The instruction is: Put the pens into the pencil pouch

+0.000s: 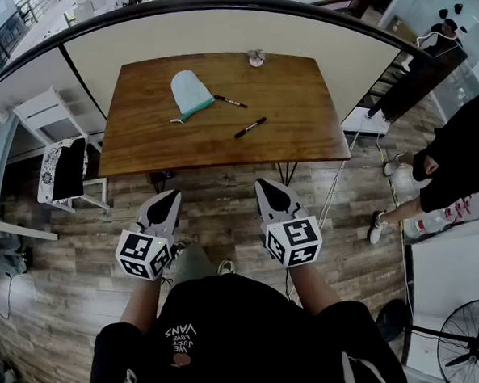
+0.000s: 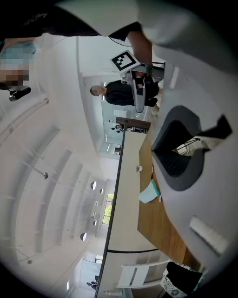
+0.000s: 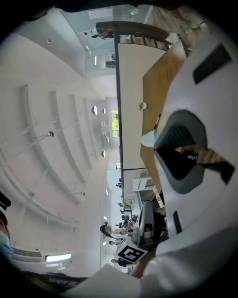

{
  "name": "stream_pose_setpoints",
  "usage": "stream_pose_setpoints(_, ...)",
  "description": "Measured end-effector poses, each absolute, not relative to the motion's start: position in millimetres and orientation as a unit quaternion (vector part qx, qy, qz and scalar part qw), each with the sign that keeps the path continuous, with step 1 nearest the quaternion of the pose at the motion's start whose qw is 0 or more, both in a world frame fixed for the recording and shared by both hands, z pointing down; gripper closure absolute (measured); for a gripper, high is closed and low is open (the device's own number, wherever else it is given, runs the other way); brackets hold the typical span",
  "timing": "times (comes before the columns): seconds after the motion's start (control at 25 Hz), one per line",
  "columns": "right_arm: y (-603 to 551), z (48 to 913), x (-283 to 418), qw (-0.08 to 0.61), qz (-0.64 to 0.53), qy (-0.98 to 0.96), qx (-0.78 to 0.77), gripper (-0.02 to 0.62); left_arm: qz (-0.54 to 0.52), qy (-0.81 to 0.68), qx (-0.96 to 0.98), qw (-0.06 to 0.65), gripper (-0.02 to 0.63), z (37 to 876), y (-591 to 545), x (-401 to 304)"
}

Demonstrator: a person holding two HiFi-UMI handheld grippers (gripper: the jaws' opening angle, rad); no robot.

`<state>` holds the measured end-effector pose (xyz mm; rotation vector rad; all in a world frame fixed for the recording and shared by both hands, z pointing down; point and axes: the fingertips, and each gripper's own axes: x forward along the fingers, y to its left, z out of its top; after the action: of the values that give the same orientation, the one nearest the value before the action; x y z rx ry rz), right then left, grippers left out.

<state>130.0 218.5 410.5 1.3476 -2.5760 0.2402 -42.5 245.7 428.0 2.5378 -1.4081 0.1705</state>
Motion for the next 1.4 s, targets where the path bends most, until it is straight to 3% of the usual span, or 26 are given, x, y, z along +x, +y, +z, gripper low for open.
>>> stream_pose_setpoints(0.4,188.0,431.0,119.9,0.094,0.13,-0.884,0.439,0.58,0.067,-0.473,0.87,0.12,0.588,444.8,214.3,-42.9)
stream_pose_setpoints(0.44,181.5,434.1,118.9,0.094,0.139,-0.881,0.442,0.547,0.07,-0.472,0.87,0.123,0.576,447.5,207.4,-44.6)
stream_pose_setpoints(0.52,166.8,441.2,119.8,0.096,0.157,-0.871,0.456,0.486,0.078,-0.47,0.87,0.131,0.472,455.4,191.7,-48.3)
stream_pose_setpoints(0.6,151.2,447.9,121.6,0.1,0.168,-0.86,0.471,0.457,0.084,-0.467,0.869,0.14,0.456,463.5,174.0,-51.9)
stream_pose_setpoints(1.4,23.4,528.4,103.2,0.162,0.266,-0.728,0.611,0.451,0.177,-0.371,0.899,0.15,0.442,522.2,-8.7,-100.9)
